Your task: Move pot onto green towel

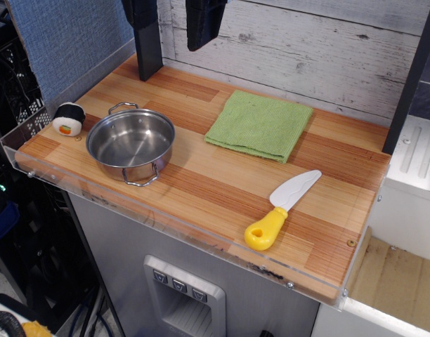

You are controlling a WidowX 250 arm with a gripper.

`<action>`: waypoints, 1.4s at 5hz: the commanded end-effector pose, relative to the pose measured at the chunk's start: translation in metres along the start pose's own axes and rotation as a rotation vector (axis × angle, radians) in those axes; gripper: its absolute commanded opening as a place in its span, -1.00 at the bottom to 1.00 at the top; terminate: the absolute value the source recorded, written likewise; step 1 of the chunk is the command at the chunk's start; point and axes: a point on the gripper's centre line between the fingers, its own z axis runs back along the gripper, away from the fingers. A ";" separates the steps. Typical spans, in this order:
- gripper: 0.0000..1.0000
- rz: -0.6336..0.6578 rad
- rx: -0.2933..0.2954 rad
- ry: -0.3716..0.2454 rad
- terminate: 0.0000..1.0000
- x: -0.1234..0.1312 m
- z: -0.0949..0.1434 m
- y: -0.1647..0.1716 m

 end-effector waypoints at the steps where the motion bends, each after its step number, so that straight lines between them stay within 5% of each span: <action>1: 1.00 0.000 0.000 0.000 -1.00 0.000 0.000 0.000; 5: 1.00 0.190 0.094 0.108 -1.00 -0.006 -0.114 0.075; 7: 1.00 0.197 0.043 0.125 -1.00 -0.003 -0.144 0.067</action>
